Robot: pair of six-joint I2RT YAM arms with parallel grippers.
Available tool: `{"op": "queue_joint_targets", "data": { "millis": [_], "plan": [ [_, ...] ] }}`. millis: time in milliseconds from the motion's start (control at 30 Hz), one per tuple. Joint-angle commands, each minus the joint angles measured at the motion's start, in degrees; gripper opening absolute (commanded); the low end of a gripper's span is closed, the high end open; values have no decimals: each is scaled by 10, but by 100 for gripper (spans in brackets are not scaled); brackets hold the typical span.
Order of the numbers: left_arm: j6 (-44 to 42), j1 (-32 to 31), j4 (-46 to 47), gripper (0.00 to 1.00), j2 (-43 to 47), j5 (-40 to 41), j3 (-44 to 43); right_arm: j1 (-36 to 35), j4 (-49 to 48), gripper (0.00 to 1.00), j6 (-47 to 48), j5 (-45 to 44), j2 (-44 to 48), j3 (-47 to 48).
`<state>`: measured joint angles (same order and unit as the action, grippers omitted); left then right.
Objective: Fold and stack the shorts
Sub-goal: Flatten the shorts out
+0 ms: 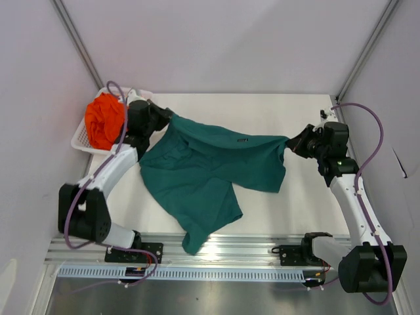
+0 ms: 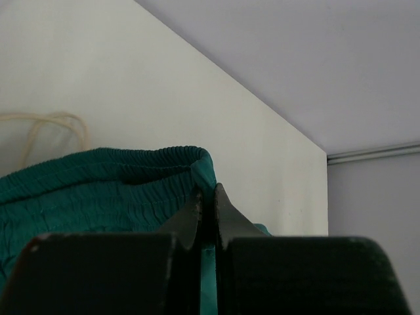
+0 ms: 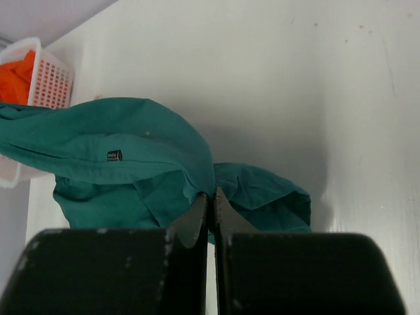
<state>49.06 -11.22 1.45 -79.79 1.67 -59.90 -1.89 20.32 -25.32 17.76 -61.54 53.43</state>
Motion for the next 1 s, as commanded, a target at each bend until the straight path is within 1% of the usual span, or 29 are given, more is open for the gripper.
{"op": "queue_joint_targets", "data": {
  "millis": [0,67,167,233,300,333,400,433,467,500,533,567,600,633,667,700,733,767,800,833,900,933,967],
  "plan": [
    [-26,-21,126,0,-74,25,-74,13,-98,0,-24,-48,23,-15],
    [-27,-28,136,0,-114,25,-112,14,-110,0,-25,-62,11,-29],
    [-20,-30,150,0,-187,32,-158,35,-142,0,-23,-76,-15,-34],
    [-19,-30,152,0,-213,36,-195,40,-155,0,-23,-86,-32,-27],
    [-19,-30,155,0,-238,42,-213,44,-178,0,-25,-89,-66,-20],
    [-17,-30,159,0,-264,41,-240,46,-186,0,-26,-94,-78,-9],
    [-6,-30,177,0,-294,38,-267,53,-197,0,-28,-105,-121,6],
    [-2,-30,184,0,-328,36,-288,56,-228,0,-32,-107,-135,18],
    [5,-30,193,0,-346,28,-311,61,-236,0,-34,-121,-167,25],
    [9,-30,209,5,-366,25,-325,65,-242,0,-40,-128,-184,32],
    [13,-30,215,18,-406,22,-340,68,-249,0,-49,-135,-203,39],
    [26,-30,217,44,-427,18,-386,75,-261,0,-57,-166,-221,56],
    [28,-30,218,92,-448,5,-404,79,-263,0,-67,-177,-260,67],
    [28,-30,210,99,-468,-7,-426,83,-264,0,-82,-199,-281,79],
    [24,-30,191,99,-503,-12,-495,87,-249,25,-89,-209,-305,96],
    [21,-30,171,99,-512,-29,-515,94,-222,45,-95,-221,-353,151],
    [17,-30,148,99,-517,-35,-539,95,-168,63,-101,-228,-371,177],
    [3,-29,140,99,-508,-34,-544,96,-150,82,-103,-236,-386,199],
    [-5,-28,124,99,-498,-25,-542,97,-141,85,-103,-248,-394,217],
    [-15,-28,117,99,-483,-21,-530,97,-146,86,-99,-250,-389,213],
    [-51,-26,94,99,-434,-7,-502,97,-152,86,-94,-261,-373,191],
    [-61,-25,62,99,-416,5,-493,97,-156,87,-90,-263,-355,184],
    [-76,-25,45,99,-380,13,-463,97,-157,86,-83,-259,-347,178]
  ]
}}
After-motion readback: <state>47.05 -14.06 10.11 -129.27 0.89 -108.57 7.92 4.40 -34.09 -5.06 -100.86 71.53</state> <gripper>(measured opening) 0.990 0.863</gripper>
